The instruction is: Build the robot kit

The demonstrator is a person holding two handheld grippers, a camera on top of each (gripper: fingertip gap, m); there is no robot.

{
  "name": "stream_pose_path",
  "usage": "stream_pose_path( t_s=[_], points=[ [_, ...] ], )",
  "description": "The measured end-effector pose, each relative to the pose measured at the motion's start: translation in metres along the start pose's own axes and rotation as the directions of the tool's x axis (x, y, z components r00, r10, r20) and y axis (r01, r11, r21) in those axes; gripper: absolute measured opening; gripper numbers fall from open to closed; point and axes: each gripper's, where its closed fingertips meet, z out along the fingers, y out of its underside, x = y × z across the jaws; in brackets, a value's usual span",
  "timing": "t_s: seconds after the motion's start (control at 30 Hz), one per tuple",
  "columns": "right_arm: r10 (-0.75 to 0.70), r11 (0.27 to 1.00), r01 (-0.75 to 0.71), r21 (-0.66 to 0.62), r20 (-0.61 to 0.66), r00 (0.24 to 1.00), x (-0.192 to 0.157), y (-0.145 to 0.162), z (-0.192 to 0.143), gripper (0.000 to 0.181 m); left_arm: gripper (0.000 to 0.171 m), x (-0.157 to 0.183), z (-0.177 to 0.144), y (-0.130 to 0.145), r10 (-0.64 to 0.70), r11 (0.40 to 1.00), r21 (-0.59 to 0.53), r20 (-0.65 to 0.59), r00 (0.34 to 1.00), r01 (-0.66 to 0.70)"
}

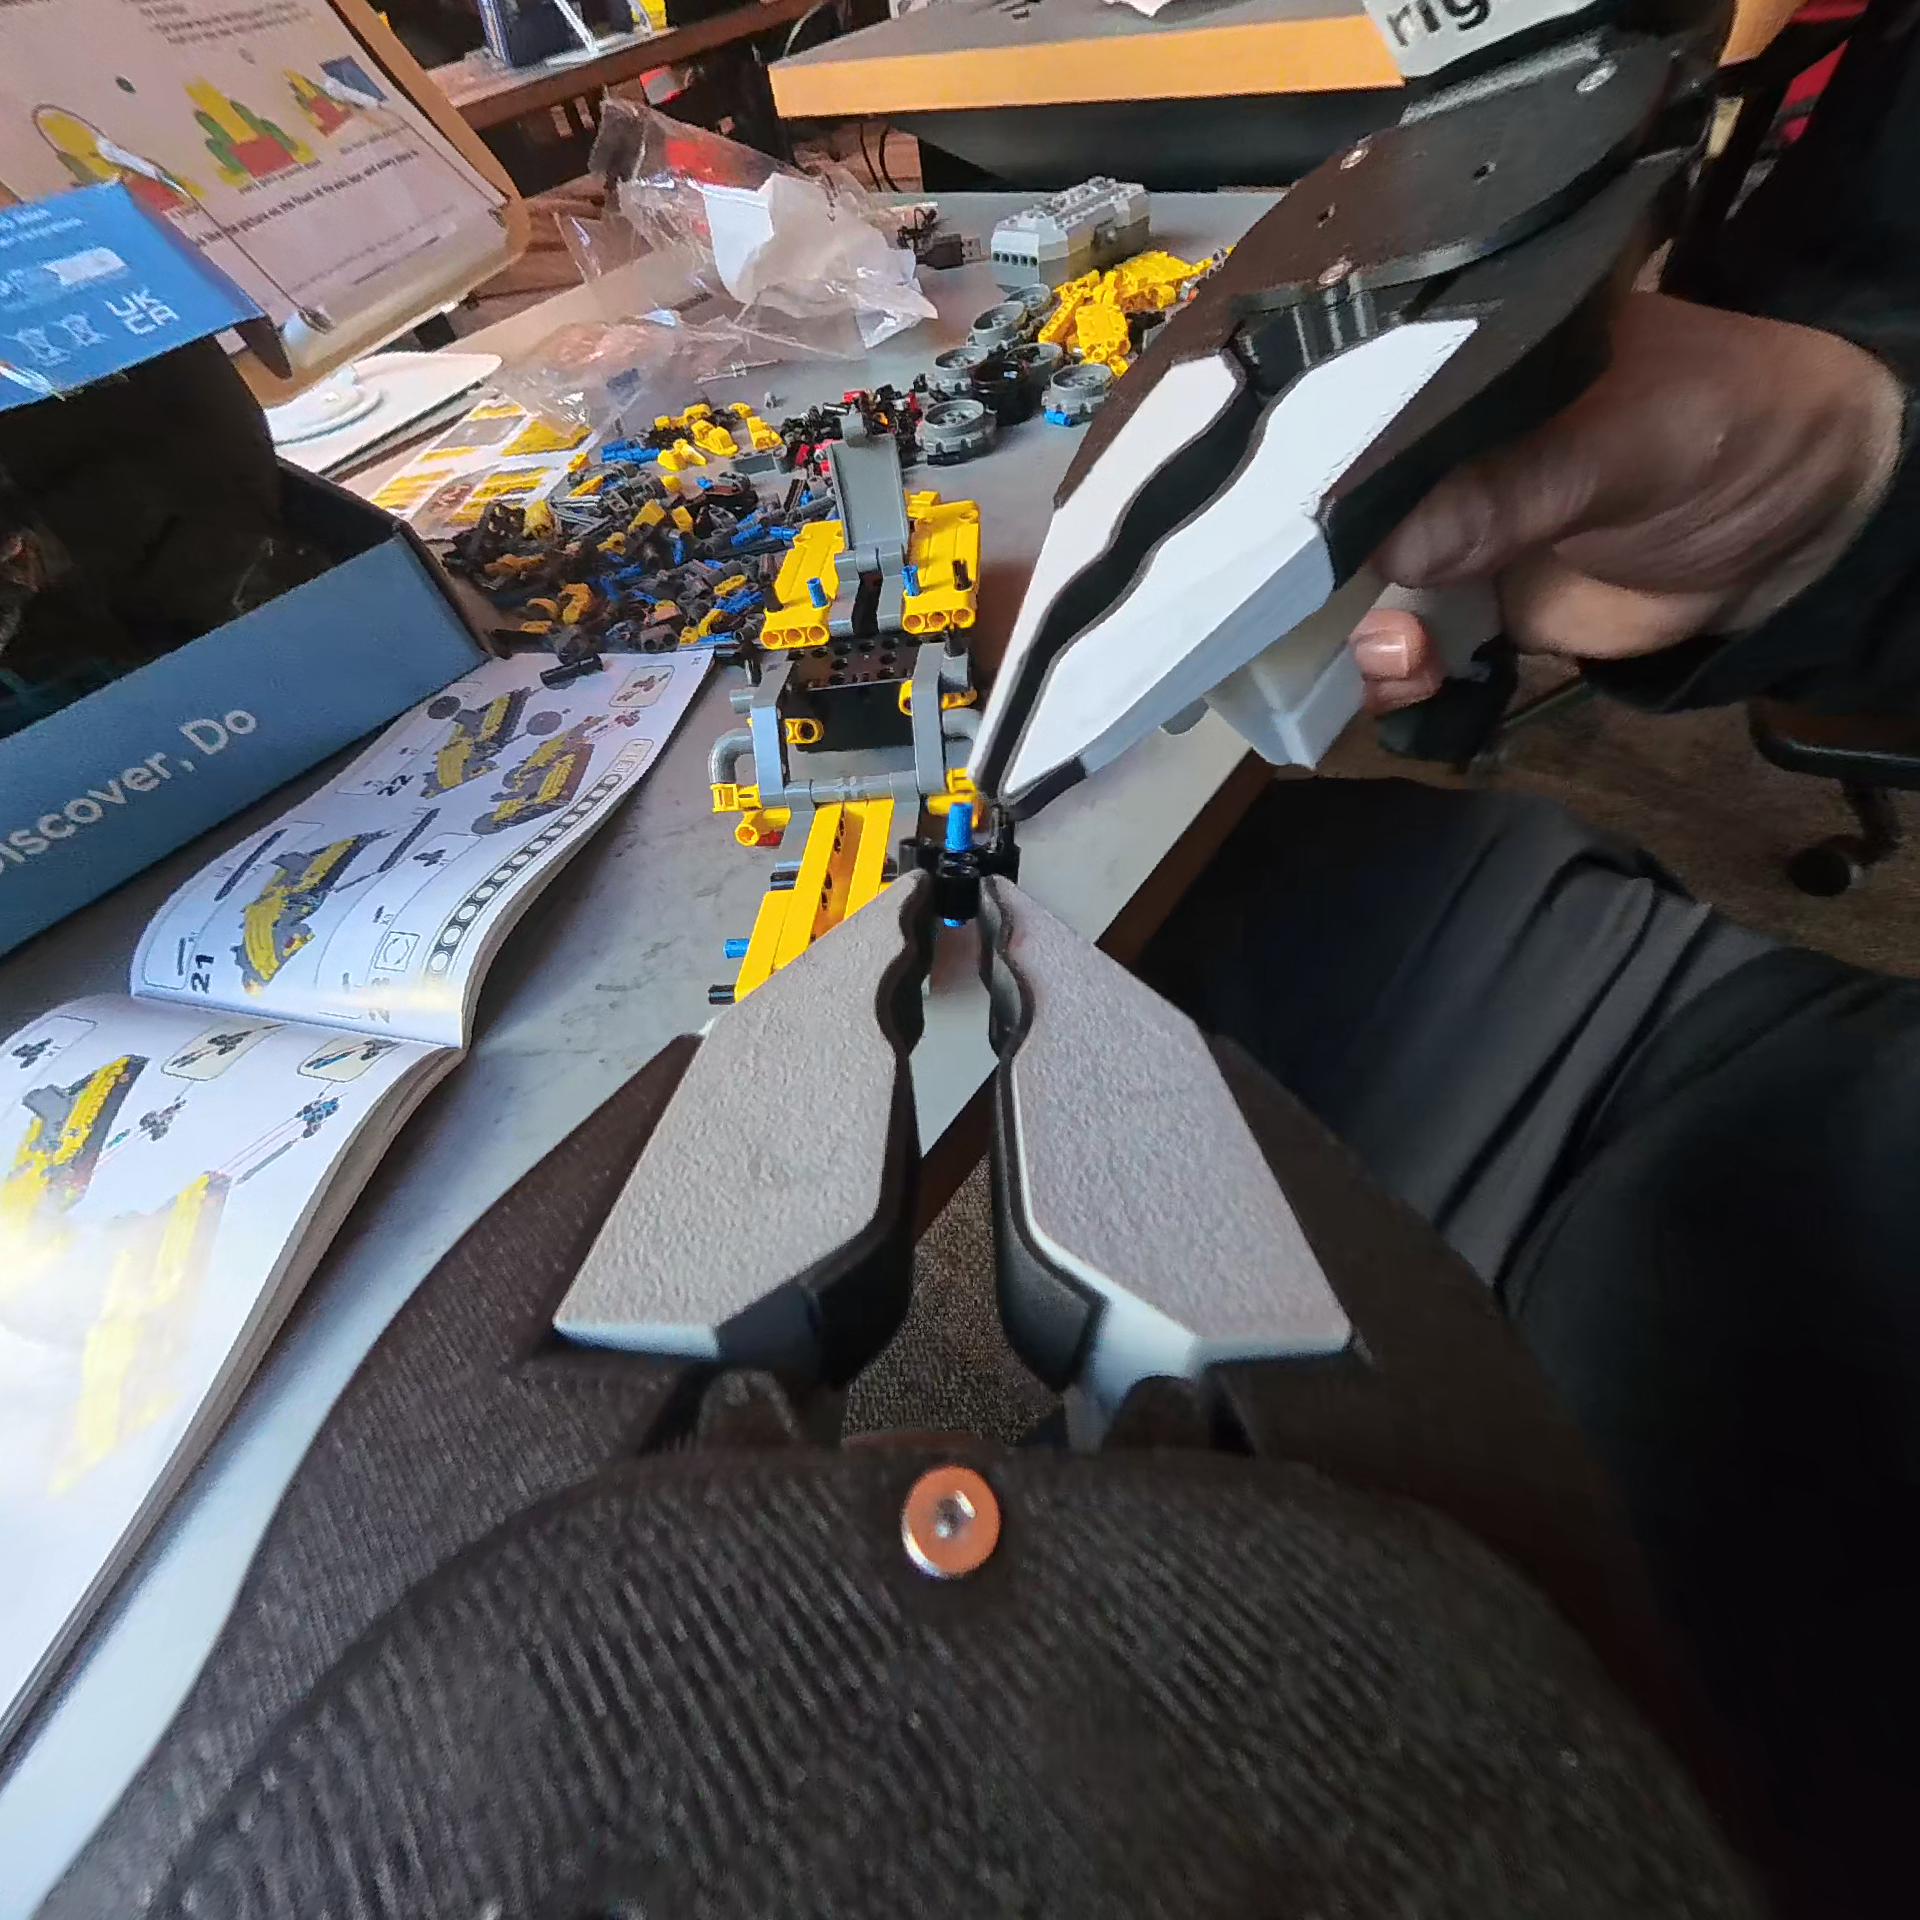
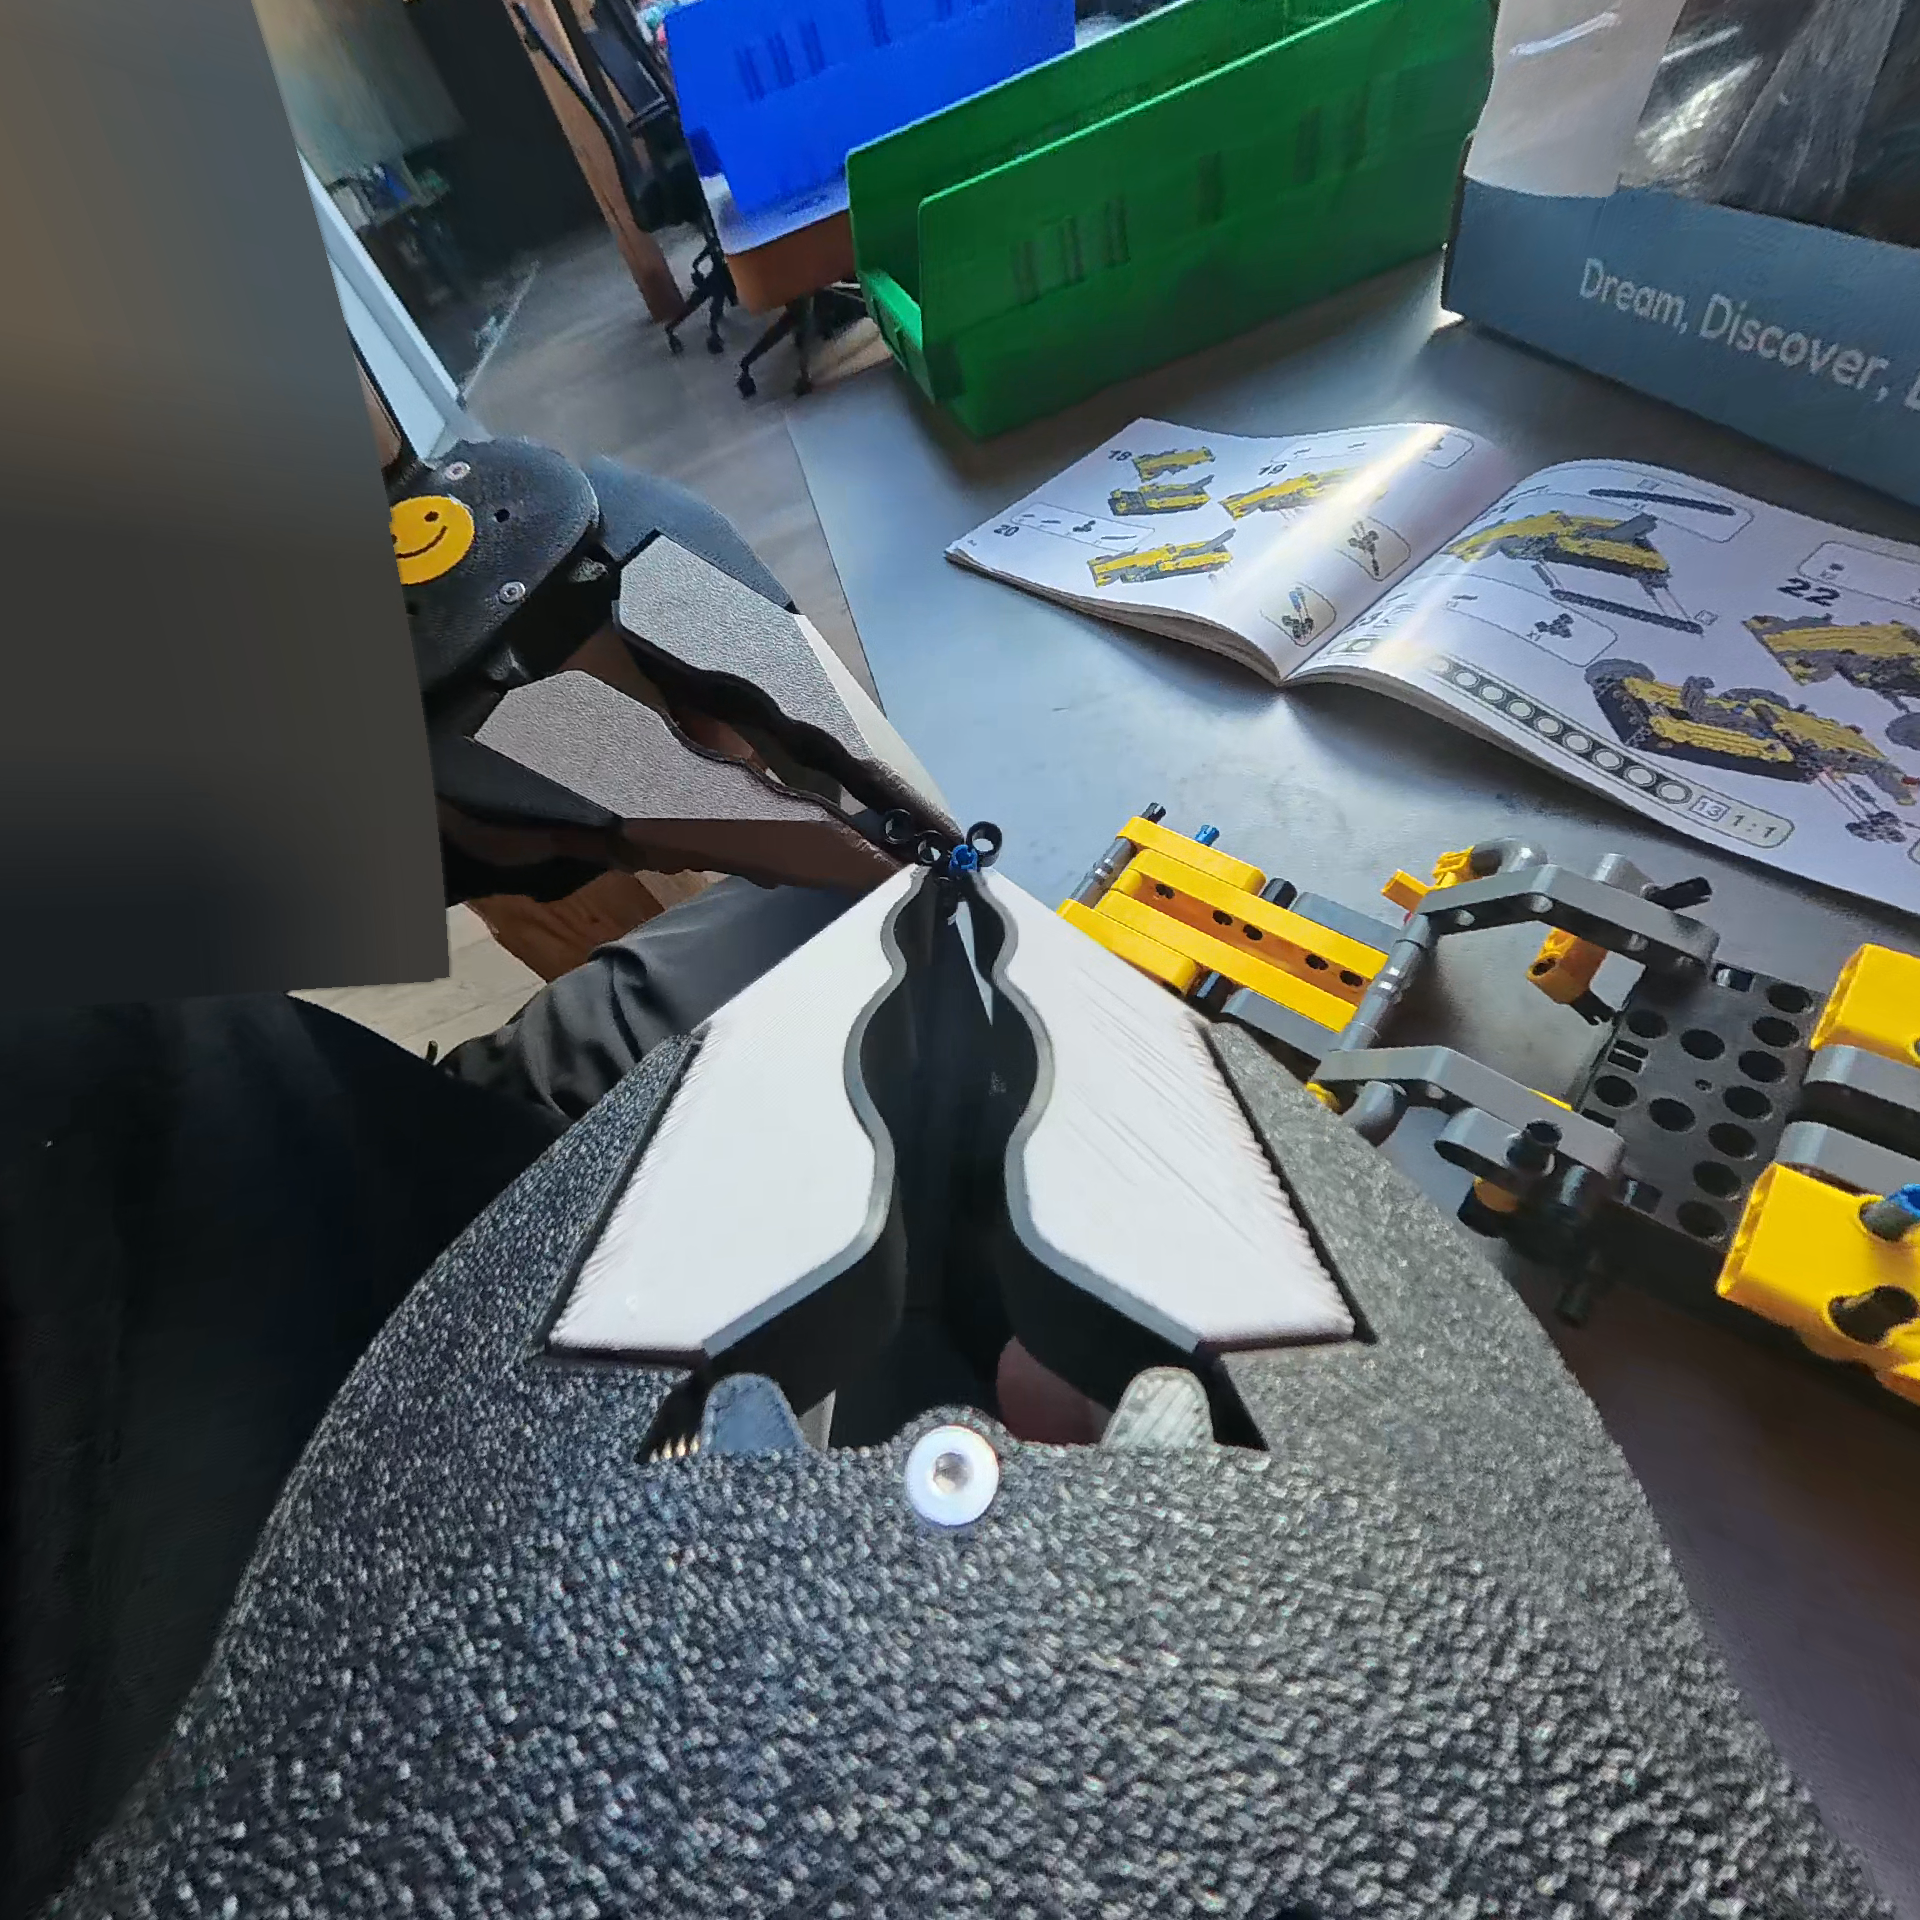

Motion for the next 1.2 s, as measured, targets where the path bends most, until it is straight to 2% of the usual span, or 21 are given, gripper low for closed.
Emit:
stream_pose_path(
  t_s=[0.13, 0.2, 0.33, 0.73, 0.97, 1.2],
  points=[
    [-0.001, 1.000, 0.001, -0.003, 0.005, 1.000, -0.002, 0.000, 0.000, 0.007, 0.004, -0.001, 0.000, -0.001, 0.004, 1.000, 0.004, 0.009, 1.000, -0.005],
    [0.007, 1.000, -0.007, -0.001, 0.021, 1.000, -0.004, 0.000, 0.000, 0.015, 0.004, -0.001, -0.001, 0.000, 0.005, 1.000, 0.003, 0.014, 1.000, -0.005],
    [-0.020, 1.000, 0.020, -0.003, -0.002, 1.000, -0.004, 0.001, 0.004, 0.005, 0.004, -0.001, -0.003, -0.005, -0.004, 1.000, 0.022, 0.012, 1.000, 0.004],
    [-0.030, 0.998, 0.031, 0.046, -0.013, 0.999, -0.003, -0.004, 0.005, 0.005, 0.004, -0.004, -0.004, -0.007, -0.060, 0.997, 0.046, 0.020, 0.998, 0.059],
    [-0.032, 0.999, 0.032, 0.024, -0.018, 0.999, -0.001, 0.003, 0.007, 0.005, 0.004, -0.003, 0.001, 0.000, -0.084, 0.996, 0.025, 0.004, 0.996, 0.084],
    [-0.032, 0.999, 0.032, 0.011, -0.007, 0.999, -0.001, 0.007, 0.006, 0.003, 0.004, -0.002, 0.003, 0.001, -0.047, 0.999, 0.020, -0.019, 0.999, 0.048]
  ],
)
